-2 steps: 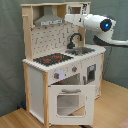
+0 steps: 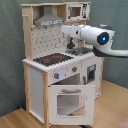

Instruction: Play with the kitchen

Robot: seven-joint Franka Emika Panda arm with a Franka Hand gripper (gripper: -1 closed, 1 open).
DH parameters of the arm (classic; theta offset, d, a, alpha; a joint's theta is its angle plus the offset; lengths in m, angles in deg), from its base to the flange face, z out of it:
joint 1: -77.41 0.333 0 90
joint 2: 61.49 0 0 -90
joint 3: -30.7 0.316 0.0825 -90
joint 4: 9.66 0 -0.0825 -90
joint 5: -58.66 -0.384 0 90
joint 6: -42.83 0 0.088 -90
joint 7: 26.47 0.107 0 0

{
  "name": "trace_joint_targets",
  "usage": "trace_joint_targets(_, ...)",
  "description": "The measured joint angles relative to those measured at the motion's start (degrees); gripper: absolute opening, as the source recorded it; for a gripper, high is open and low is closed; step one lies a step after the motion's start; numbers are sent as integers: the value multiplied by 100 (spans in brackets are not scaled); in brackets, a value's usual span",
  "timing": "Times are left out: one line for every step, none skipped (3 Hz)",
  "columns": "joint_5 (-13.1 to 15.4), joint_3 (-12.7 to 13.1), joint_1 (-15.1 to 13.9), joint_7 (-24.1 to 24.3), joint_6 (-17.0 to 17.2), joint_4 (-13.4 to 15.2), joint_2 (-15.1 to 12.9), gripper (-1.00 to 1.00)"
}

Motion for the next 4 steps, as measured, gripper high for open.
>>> trace_joint_targets(0,398,107,306,208,0,349,100)
trace_joint_targets(0,743,237,613,392,-1,731,100)
trace_joint_targets(0,995,335,941,411,-6,1124,100)
trace_joint_targets(0,1262,435,1276,416,-74,1492,100)
